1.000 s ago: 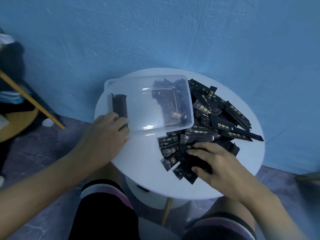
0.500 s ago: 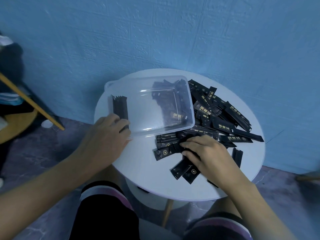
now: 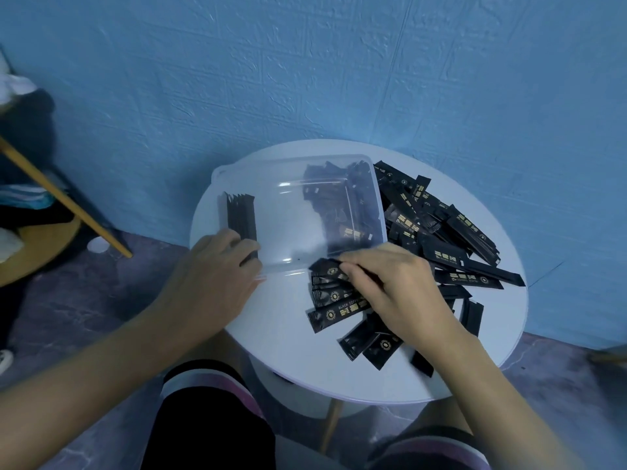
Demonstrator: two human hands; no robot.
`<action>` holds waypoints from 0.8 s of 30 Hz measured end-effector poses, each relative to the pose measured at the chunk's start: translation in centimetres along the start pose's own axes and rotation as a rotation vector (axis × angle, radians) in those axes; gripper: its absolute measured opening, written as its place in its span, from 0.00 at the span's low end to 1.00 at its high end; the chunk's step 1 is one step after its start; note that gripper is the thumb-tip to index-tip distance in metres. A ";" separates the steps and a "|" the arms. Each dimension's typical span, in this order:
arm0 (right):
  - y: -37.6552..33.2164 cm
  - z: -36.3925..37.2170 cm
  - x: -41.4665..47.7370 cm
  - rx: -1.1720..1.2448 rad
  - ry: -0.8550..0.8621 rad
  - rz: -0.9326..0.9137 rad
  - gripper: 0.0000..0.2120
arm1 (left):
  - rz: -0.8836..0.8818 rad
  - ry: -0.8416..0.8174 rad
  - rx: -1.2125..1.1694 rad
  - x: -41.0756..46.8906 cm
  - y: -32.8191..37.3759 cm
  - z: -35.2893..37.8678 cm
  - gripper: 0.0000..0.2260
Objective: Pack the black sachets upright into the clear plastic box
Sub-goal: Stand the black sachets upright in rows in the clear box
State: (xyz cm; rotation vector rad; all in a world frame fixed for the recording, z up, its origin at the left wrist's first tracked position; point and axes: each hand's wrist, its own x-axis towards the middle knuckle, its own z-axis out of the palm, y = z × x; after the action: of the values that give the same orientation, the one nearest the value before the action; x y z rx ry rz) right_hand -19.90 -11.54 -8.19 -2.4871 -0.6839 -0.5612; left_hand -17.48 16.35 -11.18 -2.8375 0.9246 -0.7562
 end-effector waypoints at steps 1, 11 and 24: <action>-0.7 -0.1 0.7 0.053 0.028 0.019 0.07 | -0.004 0.003 0.000 0.0 0.0 -0.1 0.10; -4.0 2.9 9.5 0.096 0.106 0.212 0.09 | 0.007 0.017 -0.008 -0.1 0.3 -0.2 0.10; -2.8 7.9 11.0 0.427 -0.330 0.532 0.03 | -0.107 0.139 -0.136 0.5 1.4 -0.2 0.06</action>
State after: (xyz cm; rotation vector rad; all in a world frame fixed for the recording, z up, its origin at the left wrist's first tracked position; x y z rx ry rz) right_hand -10.76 -1.13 -8.01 -2.2281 -0.1975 0.1808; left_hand -17.94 14.90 -11.11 -3.0054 0.8792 -0.9480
